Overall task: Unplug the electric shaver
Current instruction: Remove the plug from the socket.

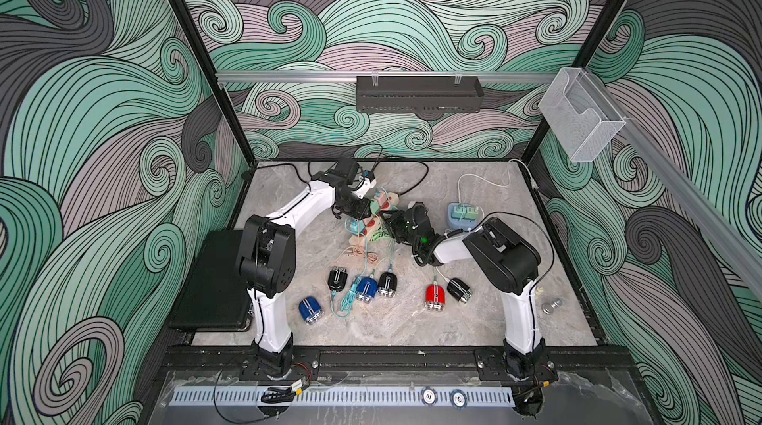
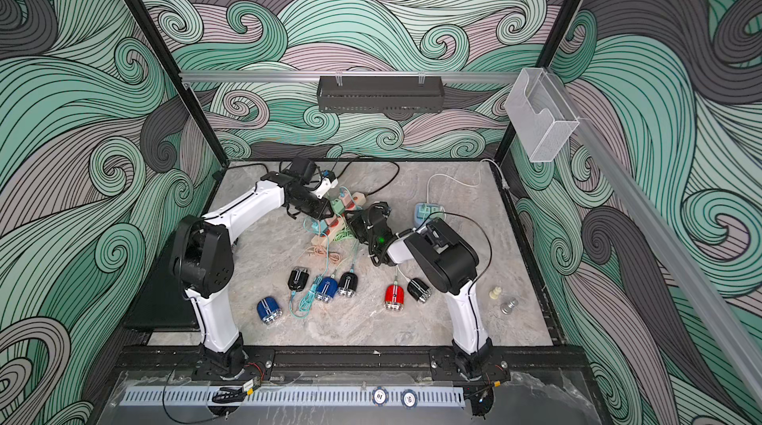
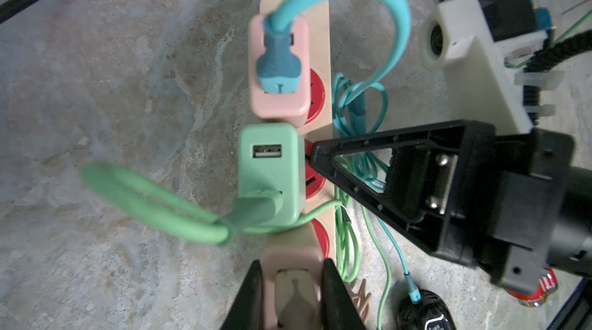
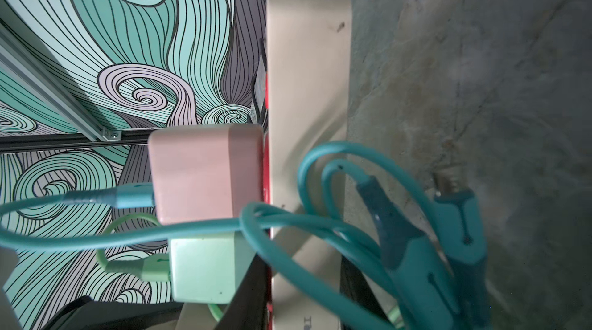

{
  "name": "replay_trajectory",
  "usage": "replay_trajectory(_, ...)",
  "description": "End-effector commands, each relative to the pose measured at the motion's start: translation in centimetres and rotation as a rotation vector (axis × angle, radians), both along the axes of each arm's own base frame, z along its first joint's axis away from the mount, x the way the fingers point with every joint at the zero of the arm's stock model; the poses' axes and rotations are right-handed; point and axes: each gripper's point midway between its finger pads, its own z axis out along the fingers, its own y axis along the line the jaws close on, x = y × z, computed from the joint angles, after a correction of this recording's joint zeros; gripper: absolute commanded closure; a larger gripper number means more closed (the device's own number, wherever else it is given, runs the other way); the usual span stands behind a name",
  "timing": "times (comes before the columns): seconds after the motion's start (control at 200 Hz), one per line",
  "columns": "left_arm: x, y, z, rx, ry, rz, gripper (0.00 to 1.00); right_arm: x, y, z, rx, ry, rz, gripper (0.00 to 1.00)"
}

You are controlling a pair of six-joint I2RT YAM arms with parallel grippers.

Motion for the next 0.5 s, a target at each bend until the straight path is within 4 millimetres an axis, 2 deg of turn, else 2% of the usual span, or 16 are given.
replay_trajectory(0.0,-0.3,-1.9,4.5,-0.058,-0.098,-0.079,0.92,0.9,-1.5,-0.1,-0.027,0.017,-0.075,0.8)
replay_trajectory(0.2,0.4,-0.6,4.8,-0.065,-0.074,-0.005,0.92,0.8,-1.5,0.1,-0.008,-0.009,-0.071,0.83)
replay_trajectory(0.495,2.3,2.1,5.5,-0.203,-0.015,0.1,0.93,0.8,-1.5,0.7,0.028,-0.054,-0.071,0.84)
